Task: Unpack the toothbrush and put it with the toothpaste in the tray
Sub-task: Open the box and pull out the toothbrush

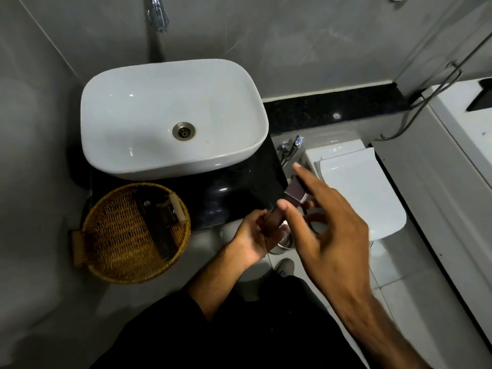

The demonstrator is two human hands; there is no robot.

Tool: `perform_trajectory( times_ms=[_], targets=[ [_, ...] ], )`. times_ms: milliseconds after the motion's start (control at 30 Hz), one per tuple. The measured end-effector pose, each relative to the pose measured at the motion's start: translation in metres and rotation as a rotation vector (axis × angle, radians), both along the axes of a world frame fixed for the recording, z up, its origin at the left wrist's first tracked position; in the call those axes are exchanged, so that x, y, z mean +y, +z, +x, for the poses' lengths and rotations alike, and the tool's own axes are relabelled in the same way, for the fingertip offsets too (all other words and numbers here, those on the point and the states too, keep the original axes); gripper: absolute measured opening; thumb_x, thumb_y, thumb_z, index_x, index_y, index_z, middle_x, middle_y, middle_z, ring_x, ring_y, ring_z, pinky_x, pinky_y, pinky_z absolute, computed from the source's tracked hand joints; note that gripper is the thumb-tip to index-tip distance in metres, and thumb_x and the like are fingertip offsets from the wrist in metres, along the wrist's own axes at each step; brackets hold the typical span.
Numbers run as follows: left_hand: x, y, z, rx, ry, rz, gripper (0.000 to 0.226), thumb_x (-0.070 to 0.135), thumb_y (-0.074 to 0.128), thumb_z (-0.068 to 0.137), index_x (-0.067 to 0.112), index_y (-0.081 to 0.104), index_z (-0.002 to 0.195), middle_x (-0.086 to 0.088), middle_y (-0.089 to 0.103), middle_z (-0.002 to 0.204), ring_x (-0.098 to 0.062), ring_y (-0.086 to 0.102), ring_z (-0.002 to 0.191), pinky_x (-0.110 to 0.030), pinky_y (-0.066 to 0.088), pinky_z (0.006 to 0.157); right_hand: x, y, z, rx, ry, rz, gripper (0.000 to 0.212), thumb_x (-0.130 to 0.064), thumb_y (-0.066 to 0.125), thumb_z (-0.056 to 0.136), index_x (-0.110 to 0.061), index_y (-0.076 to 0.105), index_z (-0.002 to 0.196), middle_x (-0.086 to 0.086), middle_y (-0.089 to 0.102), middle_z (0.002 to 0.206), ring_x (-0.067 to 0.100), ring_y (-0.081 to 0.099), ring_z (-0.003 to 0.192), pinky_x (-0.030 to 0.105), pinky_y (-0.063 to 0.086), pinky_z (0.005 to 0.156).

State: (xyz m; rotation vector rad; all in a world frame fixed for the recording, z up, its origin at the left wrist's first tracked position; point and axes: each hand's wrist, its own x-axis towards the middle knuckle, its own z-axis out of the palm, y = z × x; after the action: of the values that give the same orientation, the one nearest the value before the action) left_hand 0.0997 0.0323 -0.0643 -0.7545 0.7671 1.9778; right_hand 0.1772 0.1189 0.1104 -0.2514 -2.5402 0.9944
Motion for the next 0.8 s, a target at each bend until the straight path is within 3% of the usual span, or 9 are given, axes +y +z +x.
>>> perform_trajectory(
  times_ms=[133, 200, 267, 400, 433, 533, 633, 733, 800],
  targets=[
    [0.006, 0.005, 0.000, -0.044, -0.007, 0.007, 0.019, 0.022, 0.055, 0.092, 0.008, 0.066, 0.088, -0.008, 0.076, 0.063, -0.020, 0.075, 0.055, -0.026, 0.059, 0.050, 0.008, 0.004, 0.004, 0.007, -0.027, -0.007, 0.055, -0.047, 0.068, 0.094, -0.044, 0.049, 0.146, -0.023, 0.062, 0.112, 0.004, 0.067, 0.097, 0.027, 0.061, 0.078],
    [0.012, 0.008, -0.003, -0.034, 0.003, -0.016, 0.024, 0.019, 0.050, 0.094, 0.008, 0.066, 0.082, -0.008, 0.076, 0.063, -0.020, 0.075, 0.055, -0.025, 0.058, 0.050, 0.014, 0.006, 0.000, 0.055, -0.032, -0.018, 0.054, -0.047, 0.068, 0.094, -0.045, 0.050, 0.145, -0.024, 0.061, 0.115, 0.003, 0.067, 0.100, 0.022, 0.060, 0.078],
    [0.019, 0.007, 0.000, -0.042, -0.003, 0.007, 0.031, 0.019, 0.049, 0.094, 0.007, 0.071, 0.076, -0.009, 0.076, 0.065, -0.021, 0.074, 0.056, -0.025, 0.058, 0.050, 0.017, 0.005, 0.004, -0.003, -0.039, -0.027, 0.054, -0.045, 0.069, 0.094, -0.043, 0.051, 0.145, -0.019, 0.063, 0.112, 0.004, 0.066, 0.098, 0.027, 0.060, 0.081],
    [0.036, 0.014, -0.002, -0.016, -0.012, -0.028, 0.027, 0.026, 0.057, 0.089, 0.006, 0.072, 0.099, -0.013, 0.075, 0.088, -0.026, 0.073, 0.080, -0.032, 0.058, 0.084, 0.032, 0.010, 0.000, 0.057, -0.044, -0.080, 0.052, -0.044, 0.070, 0.093, -0.039, 0.055, 0.143, -0.018, 0.064, 0.118, 0.003, 0.068, 0.100, 0.028, 0.061, 0.081],
    [0.041, 0.013, -0.002, -0.029, -0.009, -0.029, 0.028, 0.028, 0.060, 0.088, 0.006, 0.073, 0.099, -0.013, 0.075, 0.089, -0.025, 0.073, 0.078, -0.032, 0.056, 0.083, 0.037, 0.014, 0.000, 0.057, -0.051, -0.076, 0.052, -0.043, 0.070, 0.093, -0.038, 0.055, 0.143, -0.019, 0.064, 0.119, 0.003, 0.068, 0.100, 0.029, 0.061, 0.080],
    [0.052, 0.016, -0.008, -0.058, -0.015, -0.083, 0.024, 0.029, 0.062, 0.088, 0.008, 0.073, 0.082, -0.009, 0.071, 0.073, -0.016, 0.068, 0.058, -0.021, 0.054, 0.054, 0.052, 0.031, -0.003, 0.143, -0.056, -0.078, 0.051, -0.045, 0.070, 0.093, -0.037, 0.056, 0.141, -0.027, 0.062, 0.117, 0.005, 0.070, 0.094, 0.029, 0.062, 0.070],
    [0.063, 0.010, -0.014, -0.164, -0.004, -0.111, 0.023, 0.028, 0.056, 0.092, 0.015, 0.059, 0.073, 0.001, 0.057, 0.057, -0.006, 0.049, 0.035, -0.012, 0.037, 0.030, 0.074, 0.050, 0.002, 0.317, -0.082, -0.133, 0.047, -0.044, 0.066, 0.095, -0.027, 0.060, 0.138, -0.031, 0.058, 0.121, 0.005, 0.069, 0.097, 0.020, 0.056, 0.079],
    [0.071, 0.009, -0.016, -0.243, 0.033, -0.107, 0.032, 0.024, 0.045, 0.096, 0.017, 0.048, 0.065, 0.005, 0.049, 0.040, -0.004, 0.037, 0.025, -0.009, 0.025, 0.025, 0.099, 0.058, 0.007, 0.537, -0.107, -0.235, 0.042, -0.034, 0.064, 0.099, -0.008, 0.055, 0.131, -0.011, 0.059, 0.124, 0.000, 0.061, 0.111, 0.015, 0.048, 0.092],
    [0.078, 0.013, -0.022, -0.261, 0.060, -0.089, 0.034, 0.022, 0.040, 0.097, 0.017, 0.041, 0.064, 0.004, 0.045, 0.036, -0.005, 0.038, 0.023, -0.009, 0.024, 0.024, 0.111, 0.046, 0.009, 0.564, -0.086, -0.307, 0.034, -0.031, 0.062, 0.098, -0.009, 0.051, 0.121, -0.012, 0.060, 0.118, -0.003, 0.061, 0.107, 0.011, 0.046, 0.090]
  ],
)
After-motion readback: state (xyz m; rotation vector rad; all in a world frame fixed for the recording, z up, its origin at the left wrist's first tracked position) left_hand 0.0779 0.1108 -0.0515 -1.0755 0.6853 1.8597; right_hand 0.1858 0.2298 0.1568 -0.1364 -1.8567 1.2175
